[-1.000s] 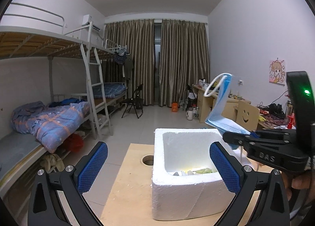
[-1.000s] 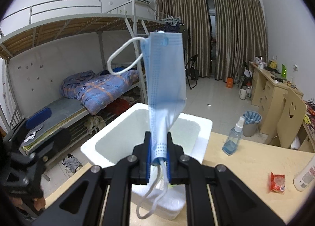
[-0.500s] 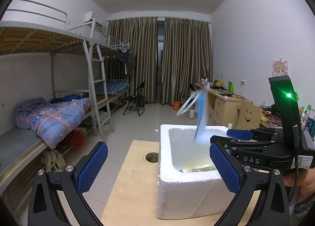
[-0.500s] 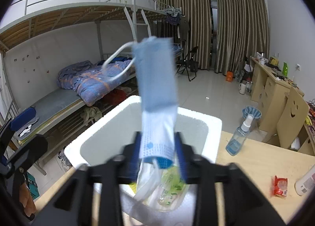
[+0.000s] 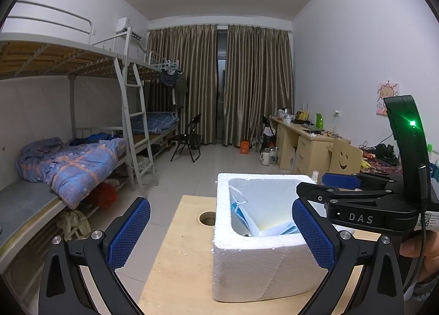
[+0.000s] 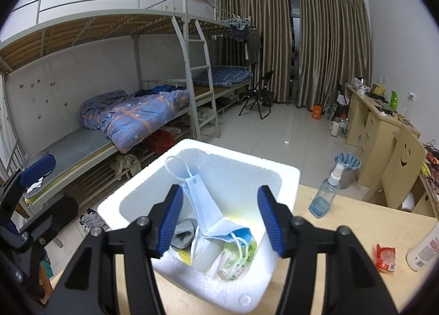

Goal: Organize soft objects

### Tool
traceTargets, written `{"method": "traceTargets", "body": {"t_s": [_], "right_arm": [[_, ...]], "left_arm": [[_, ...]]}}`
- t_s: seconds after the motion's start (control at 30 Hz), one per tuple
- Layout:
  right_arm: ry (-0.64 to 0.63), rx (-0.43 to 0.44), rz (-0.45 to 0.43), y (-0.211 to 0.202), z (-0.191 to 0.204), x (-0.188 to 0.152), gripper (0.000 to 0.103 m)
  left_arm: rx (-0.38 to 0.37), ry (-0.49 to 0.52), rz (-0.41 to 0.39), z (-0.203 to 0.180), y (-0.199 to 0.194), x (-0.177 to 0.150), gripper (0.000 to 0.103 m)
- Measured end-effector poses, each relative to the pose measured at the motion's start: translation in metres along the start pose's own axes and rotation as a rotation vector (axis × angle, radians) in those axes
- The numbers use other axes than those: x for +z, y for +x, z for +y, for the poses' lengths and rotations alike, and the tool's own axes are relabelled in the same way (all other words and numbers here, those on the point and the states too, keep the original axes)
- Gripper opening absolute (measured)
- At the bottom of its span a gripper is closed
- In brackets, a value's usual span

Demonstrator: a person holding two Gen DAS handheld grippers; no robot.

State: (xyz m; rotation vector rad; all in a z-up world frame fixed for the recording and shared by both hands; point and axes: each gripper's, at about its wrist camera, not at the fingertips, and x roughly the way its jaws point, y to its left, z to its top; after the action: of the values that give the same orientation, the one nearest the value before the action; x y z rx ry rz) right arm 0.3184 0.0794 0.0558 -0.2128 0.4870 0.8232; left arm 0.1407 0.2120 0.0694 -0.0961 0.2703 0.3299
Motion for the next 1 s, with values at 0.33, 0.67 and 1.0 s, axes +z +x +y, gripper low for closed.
{"method": "traceTargets", "body": {"t_s": [0.33, 0.67, 1.0], "right_arm": [[0.026, -0.033, -0.06, -0.052, -0.01, -0.009, 0.074], [0.051, -0.068, -0.147, -0.116, -0.016, -0.032, 0.103], [0.09, -0.125, -0.197, -0.168, -0.025, -0.063, 0.103]], "left_arm": [[-0.035, 0.02, -0.037, -0.021, -0.035, 0.006, 0.103], [-0.084, 0.044, -0.051, -0.052, -0.073, 0.0, 0.103], [-0.153, 0.063, -0.067, -0.085, -0.111, -0.01, 0.103]]}}
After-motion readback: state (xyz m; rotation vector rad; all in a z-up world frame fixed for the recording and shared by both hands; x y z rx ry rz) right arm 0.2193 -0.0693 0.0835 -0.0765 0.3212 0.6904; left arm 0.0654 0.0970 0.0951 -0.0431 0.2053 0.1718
